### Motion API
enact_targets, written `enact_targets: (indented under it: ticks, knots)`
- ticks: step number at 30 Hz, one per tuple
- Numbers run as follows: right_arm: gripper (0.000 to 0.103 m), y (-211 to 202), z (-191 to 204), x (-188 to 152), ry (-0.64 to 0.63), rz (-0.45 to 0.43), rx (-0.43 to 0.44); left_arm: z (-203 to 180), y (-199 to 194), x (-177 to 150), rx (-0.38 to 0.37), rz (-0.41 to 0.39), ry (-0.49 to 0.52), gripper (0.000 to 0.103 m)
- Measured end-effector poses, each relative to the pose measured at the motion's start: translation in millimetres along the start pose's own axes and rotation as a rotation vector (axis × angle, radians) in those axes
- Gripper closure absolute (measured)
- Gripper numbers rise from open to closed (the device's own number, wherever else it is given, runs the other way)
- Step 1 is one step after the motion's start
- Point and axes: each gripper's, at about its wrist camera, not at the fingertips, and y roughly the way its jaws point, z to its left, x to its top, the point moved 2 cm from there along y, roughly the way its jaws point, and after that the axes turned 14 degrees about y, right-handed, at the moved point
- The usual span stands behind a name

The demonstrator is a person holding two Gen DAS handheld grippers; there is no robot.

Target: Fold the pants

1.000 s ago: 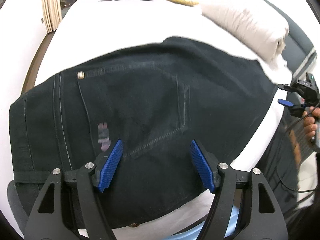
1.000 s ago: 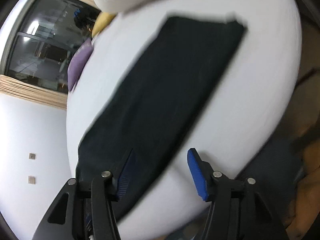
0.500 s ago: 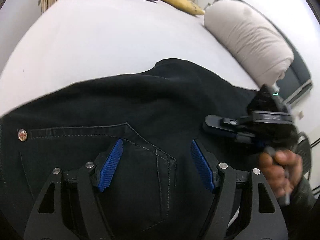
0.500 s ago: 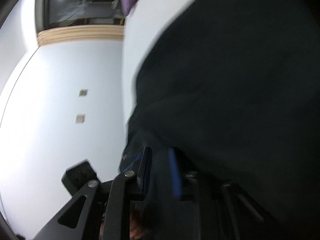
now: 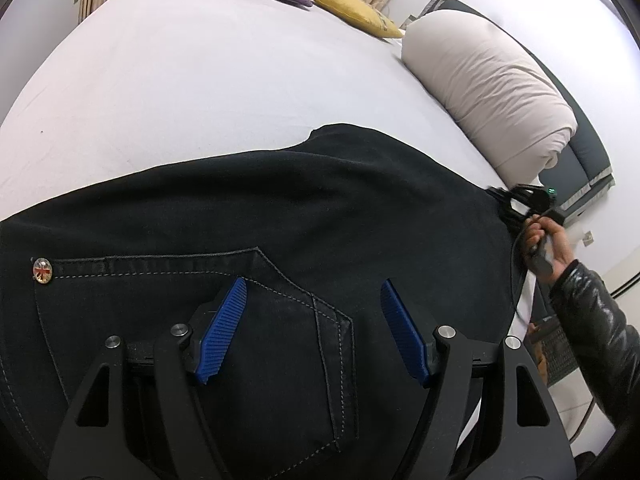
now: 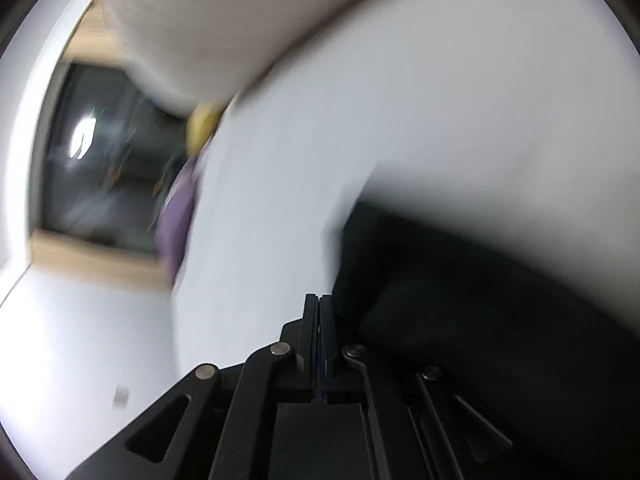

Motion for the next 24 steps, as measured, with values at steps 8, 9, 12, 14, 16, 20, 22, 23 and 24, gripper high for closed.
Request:
enact_targets:
  ticks: [8,9,12,14,16,20,22,23,24]
  knots:
    - [0.084,-16,52,-174,-0.291,0.378,0.169,-46,4,17,-0.019,-0.009,0.072,0.034]
    - [0.084,-7,49,-202,-0.301,0.442,0.169,-51,9,16,-0.014,0.010,0.089,0.034]
    - [0.090,13,20,-251,-0.279,0.565,0.127,-45,18,5,0.017,0.047,0.079,0.034]
    - [0.103,17,-1,-240,-0.239,0.547,0.106,-37,15,-1,0.006,0.034,0.060,0.034]
    - [0.103,12,-7,-207,-0.200,0.493,0.140,-33,12,-2,0.023,0.031,0.056,0.034]
    - [0.103,-15,-26,-125,-0.125,0.301,0.139,-23,8,-7,0.016,0.008,0.018,0.034]
    - [0.103,-26,-31,-82,-0.106,0.187,0.111,-16,5,-10,0.001,-0.009,-0.003,0.034]
    - [0.103,-32,-35,-54,-0.103,0.126,0.081,-11,2,-12,-0.003,-0.020,-0.017,0.034]
    - [0.103,-40,-37,-34,-0.091,0.075,0.055,-5,-1,-16,-0.003,-0.030,-0.031,0.035]
